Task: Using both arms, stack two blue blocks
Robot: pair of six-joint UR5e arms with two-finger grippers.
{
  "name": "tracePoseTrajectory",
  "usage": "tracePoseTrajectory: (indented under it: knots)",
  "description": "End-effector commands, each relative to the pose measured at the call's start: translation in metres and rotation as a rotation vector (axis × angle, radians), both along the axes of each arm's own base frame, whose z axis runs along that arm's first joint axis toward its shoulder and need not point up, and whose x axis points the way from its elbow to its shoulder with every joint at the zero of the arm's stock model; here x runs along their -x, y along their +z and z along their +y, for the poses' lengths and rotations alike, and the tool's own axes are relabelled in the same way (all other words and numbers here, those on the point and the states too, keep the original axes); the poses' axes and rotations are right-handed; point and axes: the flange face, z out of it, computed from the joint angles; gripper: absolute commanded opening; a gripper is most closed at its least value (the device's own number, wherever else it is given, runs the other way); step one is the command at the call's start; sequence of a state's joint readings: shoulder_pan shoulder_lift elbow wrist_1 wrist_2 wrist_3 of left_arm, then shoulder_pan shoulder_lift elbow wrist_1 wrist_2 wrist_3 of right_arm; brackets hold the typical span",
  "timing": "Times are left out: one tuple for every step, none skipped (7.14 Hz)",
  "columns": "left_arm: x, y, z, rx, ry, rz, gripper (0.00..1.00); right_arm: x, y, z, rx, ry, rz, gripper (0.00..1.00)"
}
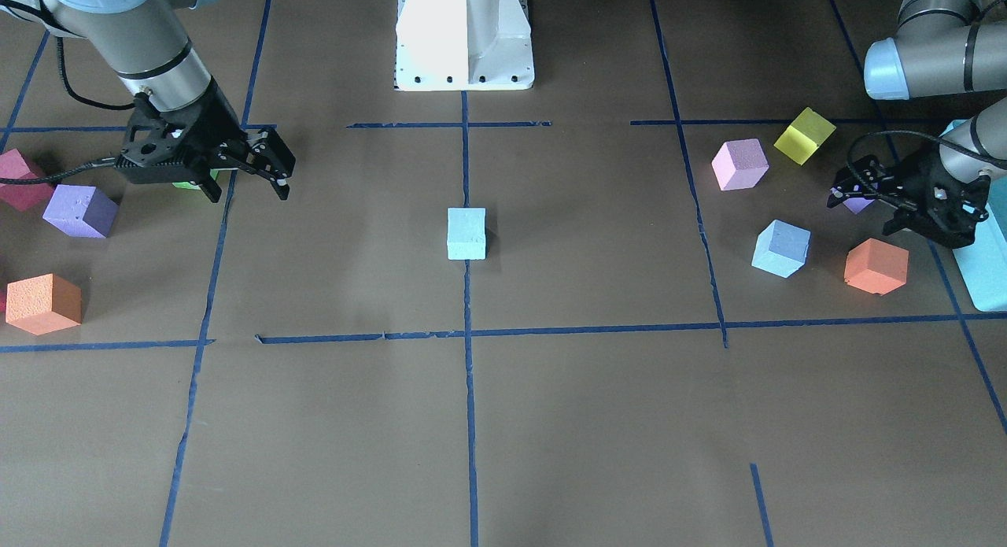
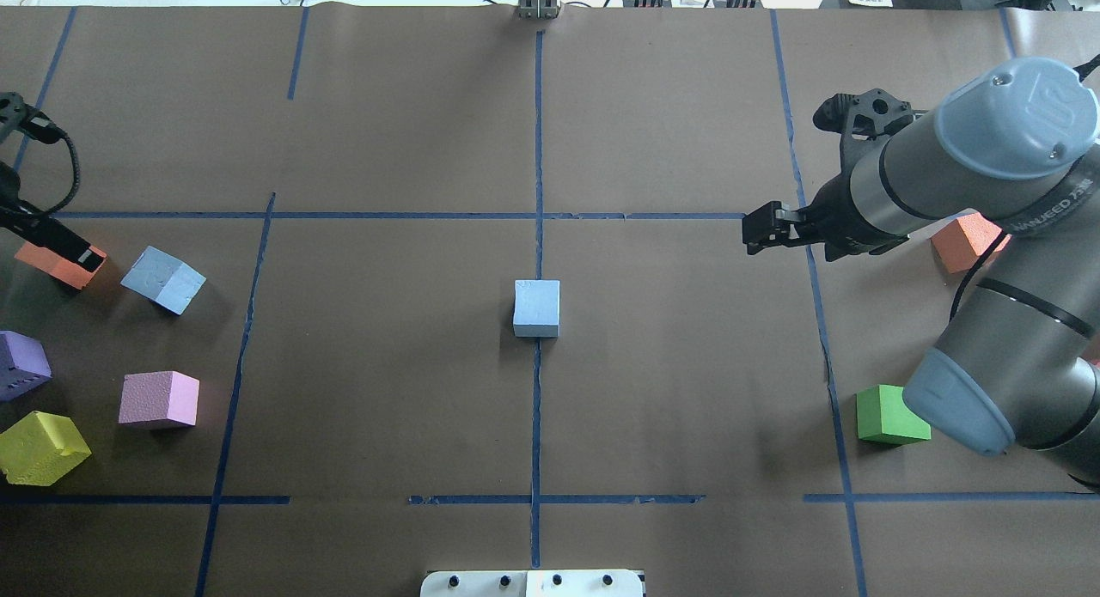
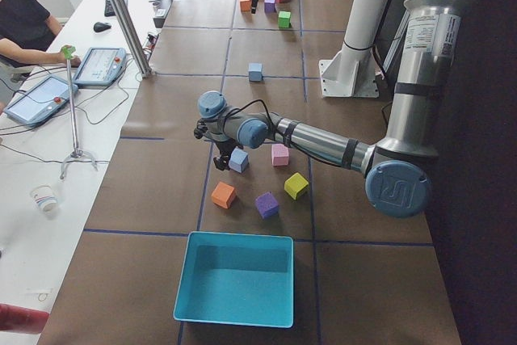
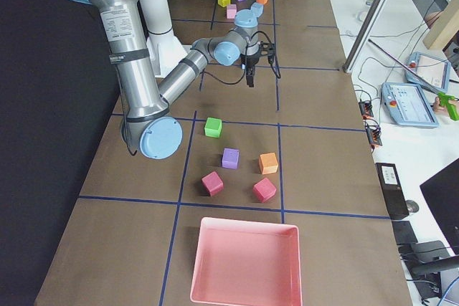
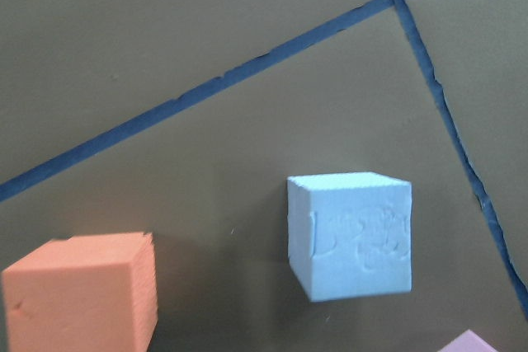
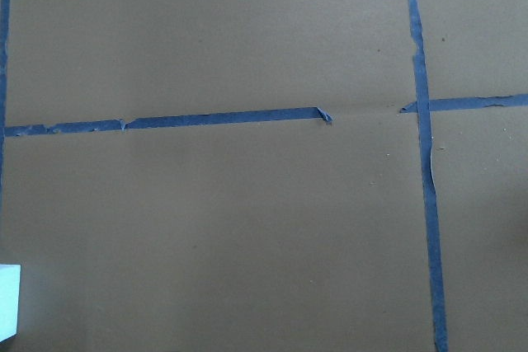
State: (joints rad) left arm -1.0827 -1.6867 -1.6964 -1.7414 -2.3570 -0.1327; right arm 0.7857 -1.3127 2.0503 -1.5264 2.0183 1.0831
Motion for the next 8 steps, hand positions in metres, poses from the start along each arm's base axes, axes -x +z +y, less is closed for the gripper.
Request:
tracePoseTrajectory:
  knots:
    - [-0.041,0.001,0.003,-0.057,-0.047,-0.056,1.00,-0.003,0.005,0.000,0.001,-0.006,0.005,1.00]
    - [-0.052,0.003,0.006,-0.057,-0.042,-0.050,1.00,-0.002,0.005,0.000,0.001,-0.007,0.007,1.00]
    - [-0.052,0.001,0.006,-0.056,-0.047,-0.047,1.00,-0.001,0.007,0.000,0.003,-0.006,0.010,1.00]
    - [-0.059,0.003,0.007,-0.044,-0.043,-0.050,1.00,-0.001,0.007,0.000,0.004,-0.006,0.010,1.00]
    - [-0.061,0.001,0.006,-0.045,-0.042,-0.048,1.00,-0.001,0.008,0.000,0.005,-0.006,0.011,1.00]
    - [-0.064,0.006,0.006,-0.048,-0.038,-0.046,1.00,-0.001,0.008,0.000,0.005,-0.006,0.011,1.00]
    - [-0.069,0.013,0.004,-0.048,-0.039,-0.042,1.00,-0.001,0.008,0.000,0.005,-0.006,0.011,1.00]
    - [-0.072,0.018,0.003,-0.047,-0.037,-0.042,1.00,-0.001,0.008,0.000,0.005,-0.006,0.011,1.00]
